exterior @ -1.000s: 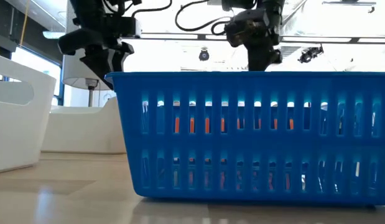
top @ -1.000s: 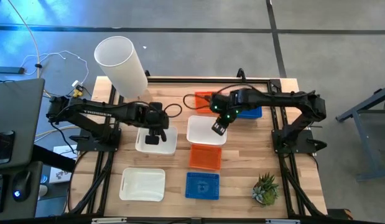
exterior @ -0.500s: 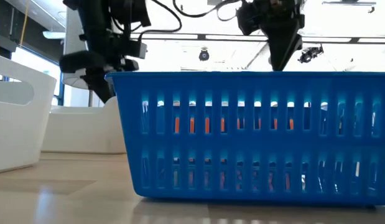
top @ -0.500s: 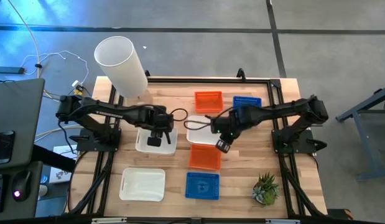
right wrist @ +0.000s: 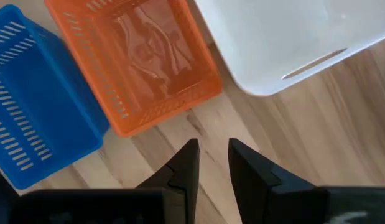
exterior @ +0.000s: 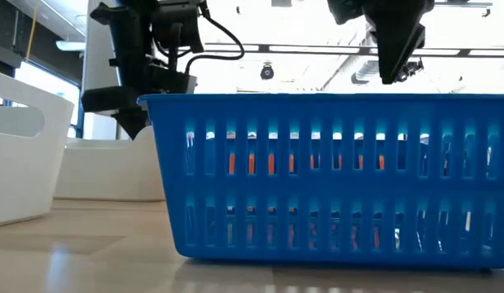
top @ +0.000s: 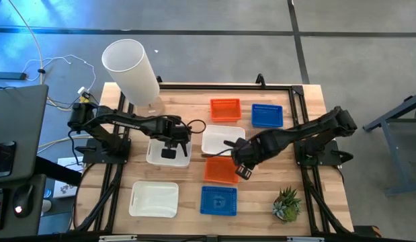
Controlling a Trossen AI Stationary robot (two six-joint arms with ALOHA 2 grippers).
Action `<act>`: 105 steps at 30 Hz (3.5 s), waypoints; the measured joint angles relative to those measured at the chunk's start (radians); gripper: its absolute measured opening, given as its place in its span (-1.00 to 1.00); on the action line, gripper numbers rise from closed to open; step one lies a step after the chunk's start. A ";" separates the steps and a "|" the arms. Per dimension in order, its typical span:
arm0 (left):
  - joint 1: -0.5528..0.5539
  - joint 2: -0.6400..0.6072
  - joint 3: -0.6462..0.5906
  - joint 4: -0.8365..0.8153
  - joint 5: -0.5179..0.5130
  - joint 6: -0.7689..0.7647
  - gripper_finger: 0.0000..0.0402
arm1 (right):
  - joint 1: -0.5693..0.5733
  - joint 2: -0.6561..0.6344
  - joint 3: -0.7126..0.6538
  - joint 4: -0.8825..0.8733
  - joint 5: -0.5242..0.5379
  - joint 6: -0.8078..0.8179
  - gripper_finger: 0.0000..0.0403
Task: Stack baskets by color
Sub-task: Stack the top left white bin on the top right white bin
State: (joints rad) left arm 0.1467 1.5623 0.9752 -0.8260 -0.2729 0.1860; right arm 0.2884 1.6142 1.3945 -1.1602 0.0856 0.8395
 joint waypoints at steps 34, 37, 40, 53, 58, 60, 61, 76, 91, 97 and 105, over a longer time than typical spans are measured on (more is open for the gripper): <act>0.027 -0.005 0.124 -0.088 0.030 -0.052 -1.00 | 0.099 0.000 0.000 0.002 0.195 0.149 -0.64; 0.028 -0.003 0.103 -0.083 0.029 -0.048 -1.00 | 0.099 0.000 0.000 0.003 0.196 0.150 -0.64; 0.034 -0.003 0.087 -0.069 0.044 -0.044 -1.00 | 0.099 0.000 0.000 0.005 0.195 0.155 -0.64; 0.037 -0.003 0.086 -0.035 0.089 -0.016 -1.00 | 0.099 0.000 0.000 0.007 0.193 0.182 -0.64; 0.037 -0.003 0.086 -0.023 0.092 -0.018 -1.00 | 0.099 0.000 0.000 0.007 0.193 0.182 -0.64; 0.035 -0.004 0.086 -0.010 0.098 -0.022 -1.00 | 0.099 0.000 0.000 0.007 0.193 0.182 -0.64; 0.033 -0.007 0.086 -0.010 0.100 -0.023 -1.00 | 0.099 0.000 0.000 0.007 0.193 0.182 -0.64; 0.014 -0.102 0.135 -0.050 0.071 -0.044 -1.00 | 0.101 0.000 -0.001 0.008 0.195 0.182 -0.64; 0.014 -0.155 0.321 -0.068 0.041 -0.016 -1.00 | 0.100 0.000 -0.001 0.009 0.237 0.234 -0.64; 0.015 -0.155 0.393 -0.024 0.041 0.007 -1.00 | 0.098 -0.002 -0.001 0.011 0.371 0.327 -0.64; 0.018 -0.149 0.396 0.096 0.061 0.087 -1.00 | 0.098 -0.089 -0.001 0.013 0.585 0.395 -0.64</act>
State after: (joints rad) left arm 0.1642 1.4136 1.3716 -0.7302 -0.2117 0.2727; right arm 0.3862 1.5248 1.3937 -1.1475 0.6705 1.2341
